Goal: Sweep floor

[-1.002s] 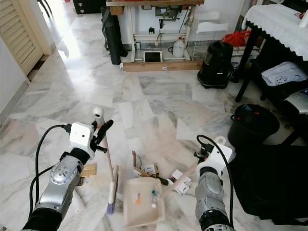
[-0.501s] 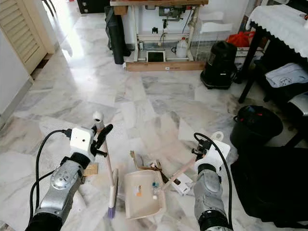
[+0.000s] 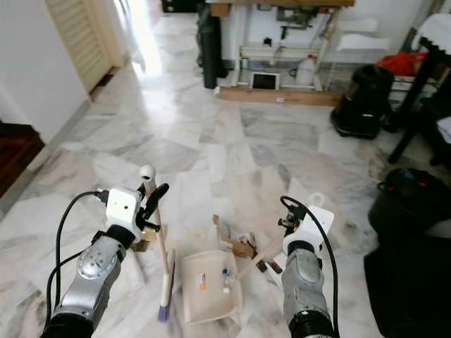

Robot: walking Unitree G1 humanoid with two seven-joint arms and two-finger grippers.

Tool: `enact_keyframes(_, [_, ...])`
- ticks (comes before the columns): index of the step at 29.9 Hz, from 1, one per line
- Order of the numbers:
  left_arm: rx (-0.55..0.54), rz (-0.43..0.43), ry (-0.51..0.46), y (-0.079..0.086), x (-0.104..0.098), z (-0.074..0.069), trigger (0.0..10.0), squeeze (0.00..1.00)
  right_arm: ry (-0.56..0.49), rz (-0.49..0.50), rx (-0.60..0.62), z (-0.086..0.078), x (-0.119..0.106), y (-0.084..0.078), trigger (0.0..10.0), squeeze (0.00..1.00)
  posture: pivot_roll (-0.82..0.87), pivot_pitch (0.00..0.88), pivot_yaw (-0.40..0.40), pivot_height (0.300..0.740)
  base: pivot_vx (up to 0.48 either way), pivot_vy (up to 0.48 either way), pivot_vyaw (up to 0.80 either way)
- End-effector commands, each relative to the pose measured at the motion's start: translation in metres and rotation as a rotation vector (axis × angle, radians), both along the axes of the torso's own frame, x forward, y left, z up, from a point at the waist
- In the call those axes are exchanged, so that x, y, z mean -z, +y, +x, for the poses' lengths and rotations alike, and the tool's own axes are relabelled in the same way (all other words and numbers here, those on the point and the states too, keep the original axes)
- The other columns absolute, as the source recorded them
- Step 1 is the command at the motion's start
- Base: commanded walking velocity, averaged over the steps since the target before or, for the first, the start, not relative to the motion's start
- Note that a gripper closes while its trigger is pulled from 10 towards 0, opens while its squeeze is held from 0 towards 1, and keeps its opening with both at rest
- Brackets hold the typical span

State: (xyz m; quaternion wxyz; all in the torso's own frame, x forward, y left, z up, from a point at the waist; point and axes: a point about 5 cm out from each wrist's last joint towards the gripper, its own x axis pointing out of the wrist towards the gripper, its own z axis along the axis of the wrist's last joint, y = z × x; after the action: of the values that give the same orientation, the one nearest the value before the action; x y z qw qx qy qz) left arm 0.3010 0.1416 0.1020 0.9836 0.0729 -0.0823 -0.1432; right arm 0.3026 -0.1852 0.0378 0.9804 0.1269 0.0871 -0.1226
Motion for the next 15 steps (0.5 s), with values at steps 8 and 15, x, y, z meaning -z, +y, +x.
enact_keyframes(8, [0.007,0.025,-0.076,0.0001,-0.0166,0.0029,10.0,0.00,-0.069,0.004,0.017,0.0086,-0.0171,-0.0021,10.0,0.00,0.04,0.000,0.021,0.740,0.000,0.000,0.75])
enact_keyframes(15, [0.000,0.029,-0.079,0.0011,-0.0172,0.0031,10.0,0.00,-0.069,0.005,0.014,0.0096,-0.0180,-0.0010,10.0,0.00,0.04,0.000,0.021,0.740,0.000,0.000,0.80])
